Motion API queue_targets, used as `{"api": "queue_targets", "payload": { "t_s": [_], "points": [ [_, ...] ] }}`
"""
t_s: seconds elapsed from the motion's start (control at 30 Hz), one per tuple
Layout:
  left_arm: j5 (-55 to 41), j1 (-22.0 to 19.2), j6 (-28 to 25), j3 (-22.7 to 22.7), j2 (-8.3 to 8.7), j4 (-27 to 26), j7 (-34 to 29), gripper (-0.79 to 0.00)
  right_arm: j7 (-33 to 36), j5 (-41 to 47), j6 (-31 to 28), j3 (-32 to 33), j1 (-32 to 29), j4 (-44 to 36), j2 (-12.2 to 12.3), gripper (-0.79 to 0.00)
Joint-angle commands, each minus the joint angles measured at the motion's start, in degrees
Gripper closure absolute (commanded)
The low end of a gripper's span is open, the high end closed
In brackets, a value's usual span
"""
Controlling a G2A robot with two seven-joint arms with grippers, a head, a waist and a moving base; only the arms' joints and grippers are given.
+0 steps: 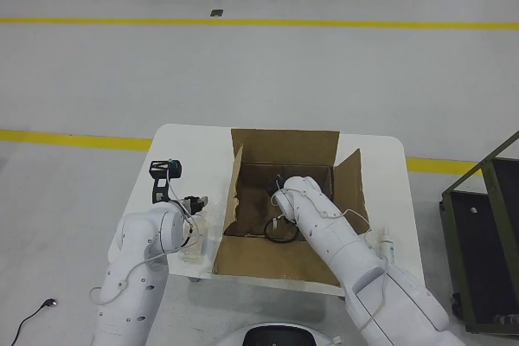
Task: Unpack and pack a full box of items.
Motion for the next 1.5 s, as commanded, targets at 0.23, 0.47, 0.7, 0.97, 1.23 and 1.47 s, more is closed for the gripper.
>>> {"api": "queue_targets", "payload": {
  "t_s": [0.23, 0.47, 0.7, 0.97, 1.23, 1.47],
  "points": [
    [0.0, 0.0, 0.0, 0.0, 0.00, 0.0, 0.0, -0.785, -0.9, 1.2, -0.6, 0.6, 0.8, 0.0, 0.1, 0.000],
    [0.0, 0.0, 0.0, 0.0, 0.00, 0.0, 0.0, -0.785, -0.8, 1.2, -0.3, 0.8, 0.3, -3.5, 0.4, 0.000],
    [0.0, 0.0, 0.0, 0.0, 0.00, 0.0, 0.0, -0.785, 0.2, 0.4, -0.3, 0.9, -1.4, -6.4, 0.9, 0.000],
    [0.0, 0.0, 0.0, 0.0, 0.00, 0.0, 0.0, -0.785, 0.5, 0.1, -0.1, 0.8, -1.7, -6.3, 1.0, -0.074],
    [0.0, 0.0, 0.0, 0.0, 0.00, 0.0, 0.0, -0.785, -0.1, -1.1, 0.2, 1.0, 0.1, -3.7, 1.3, -0.296],
    [0.0, 0.0, 0.0, 0.0, 0.00, 0.0, 0.0, -0.785, -1.2, -0.6, 0.0, 0.8, 0.8, -0.8, 0.9, -0.289]
  ]
}}
